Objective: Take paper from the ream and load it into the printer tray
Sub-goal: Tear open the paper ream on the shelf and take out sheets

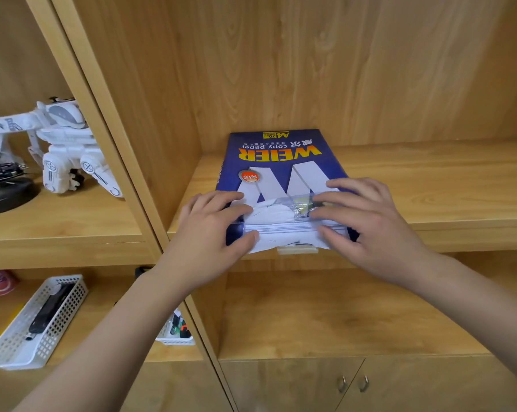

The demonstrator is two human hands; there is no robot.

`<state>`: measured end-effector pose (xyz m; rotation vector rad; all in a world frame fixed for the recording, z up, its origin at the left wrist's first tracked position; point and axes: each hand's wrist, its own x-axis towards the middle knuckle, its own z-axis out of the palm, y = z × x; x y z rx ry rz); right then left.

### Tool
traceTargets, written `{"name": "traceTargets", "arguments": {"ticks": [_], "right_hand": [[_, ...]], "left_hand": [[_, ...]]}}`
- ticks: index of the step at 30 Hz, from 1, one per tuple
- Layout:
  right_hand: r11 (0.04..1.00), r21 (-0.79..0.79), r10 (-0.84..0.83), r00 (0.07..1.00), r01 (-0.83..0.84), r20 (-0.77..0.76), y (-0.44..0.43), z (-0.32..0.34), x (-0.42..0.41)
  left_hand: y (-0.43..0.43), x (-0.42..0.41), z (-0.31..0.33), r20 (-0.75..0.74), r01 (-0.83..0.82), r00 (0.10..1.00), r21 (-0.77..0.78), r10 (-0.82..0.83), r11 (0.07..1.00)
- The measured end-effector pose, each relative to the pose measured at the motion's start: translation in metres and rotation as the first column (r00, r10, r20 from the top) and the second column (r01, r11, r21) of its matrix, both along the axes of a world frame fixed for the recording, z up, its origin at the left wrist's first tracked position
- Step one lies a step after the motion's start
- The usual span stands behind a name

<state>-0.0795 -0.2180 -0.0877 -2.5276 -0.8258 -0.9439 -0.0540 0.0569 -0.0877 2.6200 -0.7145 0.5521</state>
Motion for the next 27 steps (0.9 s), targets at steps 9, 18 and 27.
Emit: {"name": "traceTargets", "arguments": {"ticks": [9, 18, 27], "right_hand": [[0.995, 0.055, -0.077, 0.984, 0.087, -0.158, -0.003, 0.004, 0.001], [0.993, -0.001, -0.115, 0.985, 0.115, -0.132, -0.002, 0.005, 0.004], [0.994, 0.043, -0.103, 0.995, 0.104, -0.014, 0.003, 0.006, 0.007]], "left_hand": [[-0.005, 0.008, 0.013, 0.067, 0.078, 0.995, -0.026, -0.076, 0.997], [-0.010, 0.012, 0.016, 0.207, 0.117, 0.970, 0.083, -0.132, 0.990], [-0.015, 0.007, 0.016, 0.178, 0.116, 0.979, -0.061, -0.104, 0.991]]}}
